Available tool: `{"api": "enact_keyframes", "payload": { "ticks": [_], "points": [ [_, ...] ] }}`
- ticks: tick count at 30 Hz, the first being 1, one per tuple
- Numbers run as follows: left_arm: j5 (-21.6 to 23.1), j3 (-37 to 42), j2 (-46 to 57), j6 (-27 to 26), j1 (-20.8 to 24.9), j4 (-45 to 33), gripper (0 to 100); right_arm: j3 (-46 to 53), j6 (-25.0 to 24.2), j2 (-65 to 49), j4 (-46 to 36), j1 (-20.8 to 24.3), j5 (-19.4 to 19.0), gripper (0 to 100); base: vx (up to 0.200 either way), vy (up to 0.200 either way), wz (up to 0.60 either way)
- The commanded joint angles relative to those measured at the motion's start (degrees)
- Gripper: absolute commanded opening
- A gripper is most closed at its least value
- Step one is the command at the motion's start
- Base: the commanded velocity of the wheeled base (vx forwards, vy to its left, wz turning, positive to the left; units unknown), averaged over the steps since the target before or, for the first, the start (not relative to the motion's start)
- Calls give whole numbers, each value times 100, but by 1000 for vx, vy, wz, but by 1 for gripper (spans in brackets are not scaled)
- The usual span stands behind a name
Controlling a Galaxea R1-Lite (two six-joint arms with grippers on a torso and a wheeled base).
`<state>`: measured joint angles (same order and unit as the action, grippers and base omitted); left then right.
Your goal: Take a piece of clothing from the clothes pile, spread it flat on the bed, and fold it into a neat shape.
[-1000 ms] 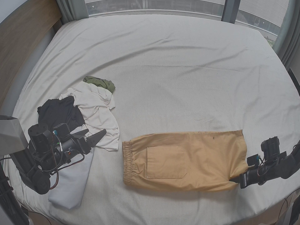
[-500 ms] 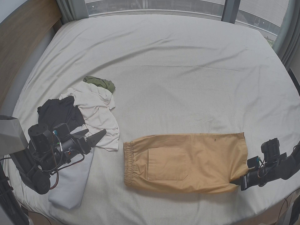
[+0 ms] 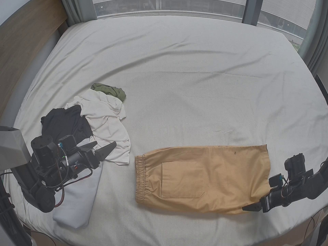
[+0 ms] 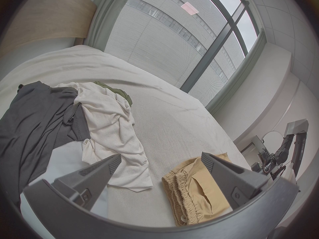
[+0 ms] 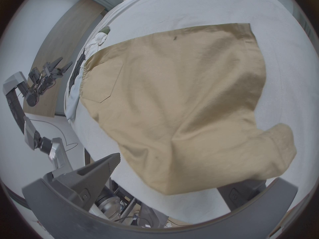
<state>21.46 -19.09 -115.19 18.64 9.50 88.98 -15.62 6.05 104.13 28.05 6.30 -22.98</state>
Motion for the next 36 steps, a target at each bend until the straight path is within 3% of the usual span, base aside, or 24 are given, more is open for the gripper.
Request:
{"api": "enact_keyframes", "payload": {
  "ticks": [1, 16, 33, 36],
  "points": [
    [-1, -7, -39, -1, -9, 14, 100, 129, 11, -156, -28, 257, -5, 100, 0, 0, 0],
    [-1, 2, -48, -1, 0, 14, 100, 314, 151, -1835, -801, 1470, -22, 100, 0, 0, 0],
    [8, 125, -144, 8, 140, 14, 100, 111, 169, -2275, -924, 943, -40, 100, 0, 0, 0],
    [8, 125, -153, 8, 140, 14, 100, -3, 169, -2521, -1241, 881, -40, 100, 0, 0, 0]
  ]
}}
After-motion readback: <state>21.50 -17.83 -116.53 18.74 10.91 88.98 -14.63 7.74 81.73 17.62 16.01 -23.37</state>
